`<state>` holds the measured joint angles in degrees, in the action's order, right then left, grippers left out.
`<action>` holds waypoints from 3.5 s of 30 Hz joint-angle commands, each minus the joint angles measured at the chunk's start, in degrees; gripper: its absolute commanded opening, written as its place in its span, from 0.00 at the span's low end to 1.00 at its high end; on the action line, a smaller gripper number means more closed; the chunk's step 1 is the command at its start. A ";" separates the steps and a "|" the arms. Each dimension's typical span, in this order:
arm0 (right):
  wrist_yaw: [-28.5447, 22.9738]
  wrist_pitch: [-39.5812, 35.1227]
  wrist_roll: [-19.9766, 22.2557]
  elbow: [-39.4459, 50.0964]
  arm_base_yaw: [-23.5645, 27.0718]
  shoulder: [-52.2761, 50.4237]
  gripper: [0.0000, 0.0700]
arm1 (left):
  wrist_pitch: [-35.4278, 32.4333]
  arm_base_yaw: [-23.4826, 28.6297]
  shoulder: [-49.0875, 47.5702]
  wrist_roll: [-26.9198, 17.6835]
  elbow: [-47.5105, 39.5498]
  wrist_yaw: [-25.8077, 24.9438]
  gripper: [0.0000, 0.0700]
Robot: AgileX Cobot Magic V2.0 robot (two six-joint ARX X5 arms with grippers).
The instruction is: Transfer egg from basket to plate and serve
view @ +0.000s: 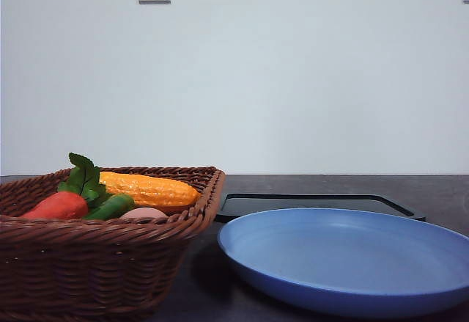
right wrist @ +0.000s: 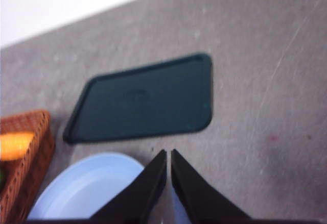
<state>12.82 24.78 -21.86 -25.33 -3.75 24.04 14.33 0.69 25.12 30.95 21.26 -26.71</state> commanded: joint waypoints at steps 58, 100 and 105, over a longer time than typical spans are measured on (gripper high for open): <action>14.38 7.92 10.09 -12.05 -7.39 53.56 0.00 | 17.40 -17.02 26.43 -16.76 19.78 -9.97 0.54; 13.71 15.12 9.02 -12.12 -7.32 35.40 0.00 | 14.36 -43.15 53.98 -7.75 24.43 13.50 0.61; 13.71 15.10 9.05 -12.12 -7.32 35.40 0.00 | 14.06 -43.15 55.62 -7.78 24.43 13.46 0.61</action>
<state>26.17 40.12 -12.41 -37.23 -10.87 59.27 28.83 -41.91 79.73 23.16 44.84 -13.08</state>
